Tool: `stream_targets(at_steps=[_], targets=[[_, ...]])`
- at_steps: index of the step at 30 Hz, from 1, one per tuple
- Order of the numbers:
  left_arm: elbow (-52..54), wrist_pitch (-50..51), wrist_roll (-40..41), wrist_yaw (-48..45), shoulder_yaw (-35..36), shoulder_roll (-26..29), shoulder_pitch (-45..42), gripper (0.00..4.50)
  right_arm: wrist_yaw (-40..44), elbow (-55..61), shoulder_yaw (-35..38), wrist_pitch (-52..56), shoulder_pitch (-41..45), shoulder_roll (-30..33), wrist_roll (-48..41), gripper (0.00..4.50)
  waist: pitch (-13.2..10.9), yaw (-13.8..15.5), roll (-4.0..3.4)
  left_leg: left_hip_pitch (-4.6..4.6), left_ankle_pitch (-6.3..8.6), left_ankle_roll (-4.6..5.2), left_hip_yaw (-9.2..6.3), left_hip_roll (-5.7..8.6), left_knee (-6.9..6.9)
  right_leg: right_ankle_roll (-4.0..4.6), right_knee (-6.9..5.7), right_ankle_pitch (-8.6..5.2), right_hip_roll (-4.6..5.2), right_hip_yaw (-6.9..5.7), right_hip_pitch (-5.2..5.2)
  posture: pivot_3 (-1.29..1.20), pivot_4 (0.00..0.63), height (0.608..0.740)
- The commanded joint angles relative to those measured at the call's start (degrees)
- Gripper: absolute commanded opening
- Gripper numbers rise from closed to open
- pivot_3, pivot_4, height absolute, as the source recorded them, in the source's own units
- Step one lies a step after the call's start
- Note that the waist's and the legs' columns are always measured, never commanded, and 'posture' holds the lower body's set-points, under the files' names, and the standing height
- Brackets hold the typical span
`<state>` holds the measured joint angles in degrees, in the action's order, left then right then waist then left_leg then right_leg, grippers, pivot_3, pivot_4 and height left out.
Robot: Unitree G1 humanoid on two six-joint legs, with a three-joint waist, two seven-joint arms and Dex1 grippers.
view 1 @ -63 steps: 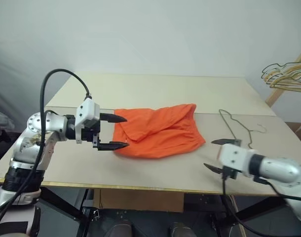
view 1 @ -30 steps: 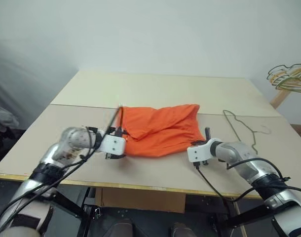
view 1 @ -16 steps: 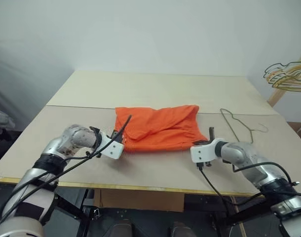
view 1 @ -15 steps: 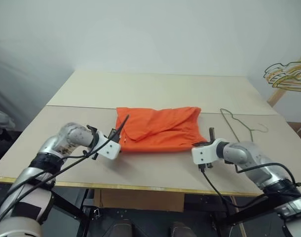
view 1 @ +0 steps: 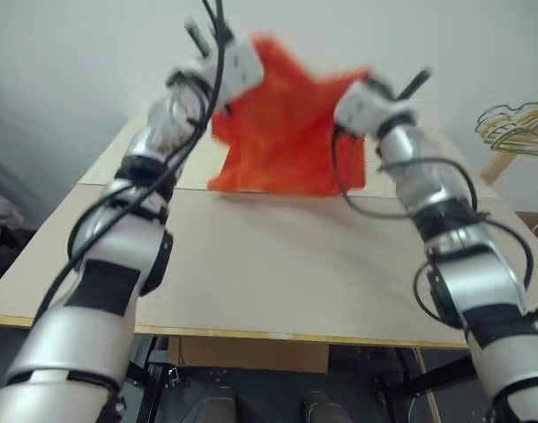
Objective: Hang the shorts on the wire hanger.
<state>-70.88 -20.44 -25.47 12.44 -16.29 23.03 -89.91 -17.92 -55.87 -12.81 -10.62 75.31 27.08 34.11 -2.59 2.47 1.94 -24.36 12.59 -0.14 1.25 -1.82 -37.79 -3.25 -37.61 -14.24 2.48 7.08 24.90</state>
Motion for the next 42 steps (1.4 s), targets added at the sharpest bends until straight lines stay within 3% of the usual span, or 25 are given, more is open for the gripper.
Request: stream_targets(at_steps=[1,4,7,9,12,16,19,22,26,31,34,38,42], targets=[[-0.8,-7.9,-1.3,6.5,0.5,1.0,-0.5,0.02,-1.9,-2.9,-0.7,-7.4,-1.5,1.3,-0.5,0.0,0.2,0.2,-0.04,0.04,0.01,-0.07,0.02,-0.01,0.12,0.0,0.0,0.0,0.0,-0.05,0.05,0.12,0.0,0.74],[0.5,-18.8,1.4,-3.1,0.7,1.0,4.8,0.02,1.6,-1.8,-2.6,-14.0,-7.3,2.8,-0.5,0.0,0.4,0.4,-0.1,0.24,0.07,-0.21,0.09,0.01,0.48,0.0,0.67,-0.01,0.05,-0.26,-0.33,0.12,0.0,0.74],[3.9,-30.2,8.3,-20.0,1.9,1.6,13.0,0.02,5.0,1.1,-3.8,-19.9,-13.6,5.3,-0.7,0.0,0.4,0.4,-0.13,0.34,-0.26,-0.75,0.24,0.1,0.64,0.01,1.2,0.01,0.15,-0.24,-0.62,0.11,0.0,0.74],[11.4,-32.8,18.4,-39.0,1.3,3.4,22.1,0.02,7.6,3.0,-5.2,-25.4,-18.3,8.0,-0.4,0.0,0.3,0.2,-0.18,0.3,-0.45,-1.06,0.25,0.1,0.68,0.03,1.44,0.06,0.16,-0.24,-0.58,0.11,0.0,0.74],[33.7,-21.7,37.2,-67.4,-0.8,11.7,39.2,0.02,13.0,5.5,-6.7,-33.9,-25.1,11.8,-1.7,0.0,0.3,-1.6,-0.22,0.3,-0.5,-1.13,0.24,0.0,0.76,0.06,1.31,0.07,0.11,-0.21,-0.5,0.12,0.0,0.74],[56.9,-3.2,49.6,-84.3,-0.1,24.2,52.5,0.02,22.6,8.6,-8.0,-41.4,-31.2,15.0,-4.6,0.0,0.3,-3.8,-0.19,0.45,-0.31,-0.79,0.11,-0.12,0.75,0.13,0.89,0.01,0.0,-0.23,-0.58,0.13,0.0,0.74],[68.8,8.4,54.0,-91.0,0.5,31.9,58.7,0.02,27.1,10.7,-9.4,-45.2,-34.2,18.1,-3.0,0.0,0.3,-4.8,-0.2,0.73,-0.24,-0.67,0.12,-0.07,0.41,0.13,0.8,-0.01,0.03,-0.17,-0.85,0.13,0.0,0.74],[77.7,15.9,56.1,-96.1,0.7,37.6,63.3,0.02,31.1,13.1,-10.4,-48.2,-37.2,21.6,-2.4,0.0,0.1,-5.0,-0.3,1.81,-0.28,-0.58,0.15,-0.08,0.14,0.04,0.67,-0.13,0.01,-0.15,-1.96,0.13,0.0,0.74],[82.8,19.3,53.3,-93.7,0.9,35.5,66.5,0.02,35.0,17.6,-9.6,-48.2,-42.2,25.6,-2.9,0.0,0.1,-4.4,-0.24,3.21,-0.37,-0.44,0.16,-0.12,0.13,0.32,0.68,-0.71,0.01,-0.15,-3.33,0.12,0.0,0.74],[84.2,19.8,48.3,-92.5,-0.2,31.4,67.1,0.02,38.6,26.8,-6.5,-44.8,-51.4,29.3,-7.4,0.0,0.1,-3.5,-0.22,3.21,-0.32,-0.34,0.2,-0.11,0.13,0.33,0.7,-0.8,0.02,-0.07,-3.42,0.09,0.0,0.74],[83.1,21.3,50.0,-99.3,-0.3,32.5,65.5,0.68,47.9,38.0,-6.6,-38.9,-59.7,32.4,-18.8,0.74,0.1,-3.5,-0.22,3.05,-0.29,-0.29,0.22,-0.11,0.13,0.34,0.56,-0.8,-0.01,-0.01,-3.2,0.07,0.0,0.74],[78.7,16.2,48.5,-104.7,-0.3,35.7,64.0,1.96,55.6,55.3,-4.1,-29.3,-70.7,38.3,-30.2,2.11,0.1,-3.8,-0.24,3.08,-0.28,-0.28,0.22,-0.13,0.13,0.35,0.49,-0.87,-0.03,-0.02,-3.18,0.06,0.0,0.74],[75.5,7.0,51.8,-104.9,-6.9,47.4,61.4,3.29,56.9,63.9,2.5,-22.1,-79.3,40.6,-36.4,3.52,0.1,-4.2,-0.17,3.1,-0.27,-0.28,0.25,-0.2,0.13,0.38,0.49,-0.89,-0.04,-0.02,-3.17,0.06,0.0,0.74]])
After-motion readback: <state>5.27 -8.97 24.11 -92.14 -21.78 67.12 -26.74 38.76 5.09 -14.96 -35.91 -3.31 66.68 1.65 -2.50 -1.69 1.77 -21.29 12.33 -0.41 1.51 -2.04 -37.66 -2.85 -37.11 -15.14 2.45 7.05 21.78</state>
